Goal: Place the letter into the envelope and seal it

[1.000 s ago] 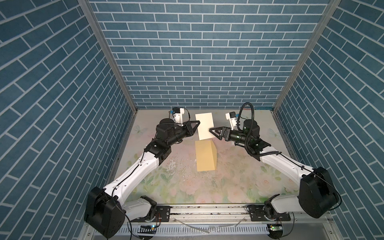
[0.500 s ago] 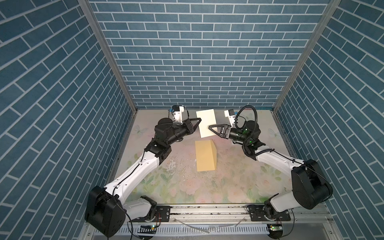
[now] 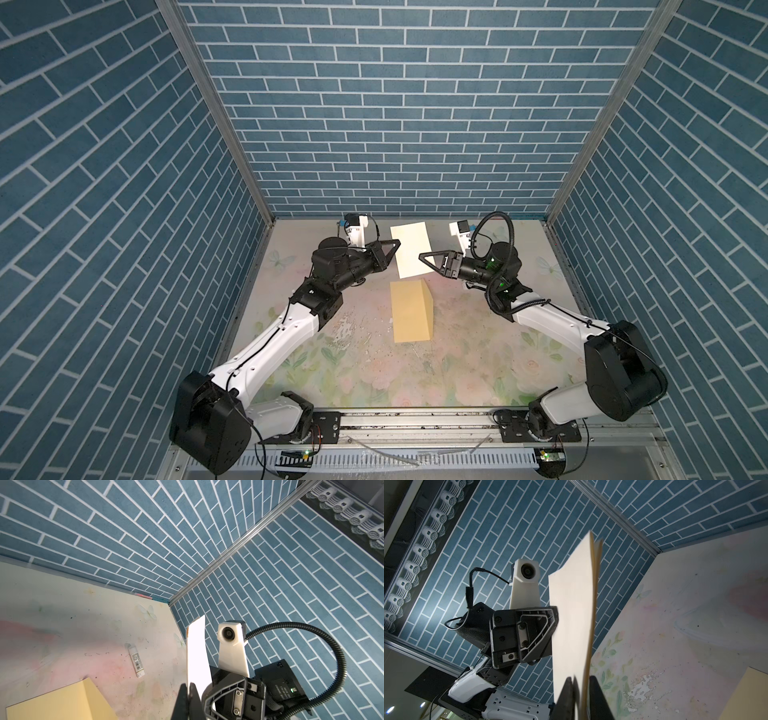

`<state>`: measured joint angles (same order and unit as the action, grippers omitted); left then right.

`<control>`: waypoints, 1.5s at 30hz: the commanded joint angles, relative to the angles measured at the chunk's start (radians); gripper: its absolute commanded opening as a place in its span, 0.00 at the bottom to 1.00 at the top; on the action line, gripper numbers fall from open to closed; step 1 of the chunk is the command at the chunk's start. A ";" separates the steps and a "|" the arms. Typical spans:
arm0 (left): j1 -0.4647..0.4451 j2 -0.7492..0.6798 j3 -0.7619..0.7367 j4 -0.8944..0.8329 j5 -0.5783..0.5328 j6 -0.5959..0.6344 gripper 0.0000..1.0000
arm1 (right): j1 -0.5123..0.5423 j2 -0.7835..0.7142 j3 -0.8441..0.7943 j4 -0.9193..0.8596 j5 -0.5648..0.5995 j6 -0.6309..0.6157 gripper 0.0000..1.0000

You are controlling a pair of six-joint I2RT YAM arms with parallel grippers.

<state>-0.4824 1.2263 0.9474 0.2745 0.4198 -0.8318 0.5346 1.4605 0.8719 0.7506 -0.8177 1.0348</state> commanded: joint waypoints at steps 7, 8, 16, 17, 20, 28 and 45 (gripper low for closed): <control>0.005 0.013 -0.064 -0.032 -0.049 0.067 0.00 | 0.003 -0.061 -0.004 -0.229 0.075 -0.155 0.09; 0.005 0.013 -0.062 -0.027 -0.045 0.062 0.00 | 0.002 -0.056 0.001 -0.232 0.065 -0.155 0.21; 0.005 -0.001 -0.061 -0.003 -0.025 0.062 0.00 | 0.000 -0.026 0.016 -0.219 0.035 -0.151 0.21; 0.005 -0.002 -0.062 -0.002 -0.021 0.062 0.00 | 0.001 -0.025 0.015 -0.217 0.037 -0.151 0.21; 0.005 -0.001 -0.063 0.003 -0.019 0.058 0.00 | 0.001 -0.019 0.017 -0.209 0.033 -0.149 0.21; 0.005 0.002 -0.065 0.011 -0.015 0.053 0.00 | 0.001 0.001 0.018 -0.160 0.014 -0.119 0.11; 0.005 0.025 -0.072 -0.041 -0.030 0.101 0.26 | 0.001 -0.065 0.015 -0.395 0.104 -0.275 0.00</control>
<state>-0.4824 1.2404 0.8856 0.2478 0.3965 -0.7654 0.5381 1.4384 0.8719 0.4515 -0.7494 0.8478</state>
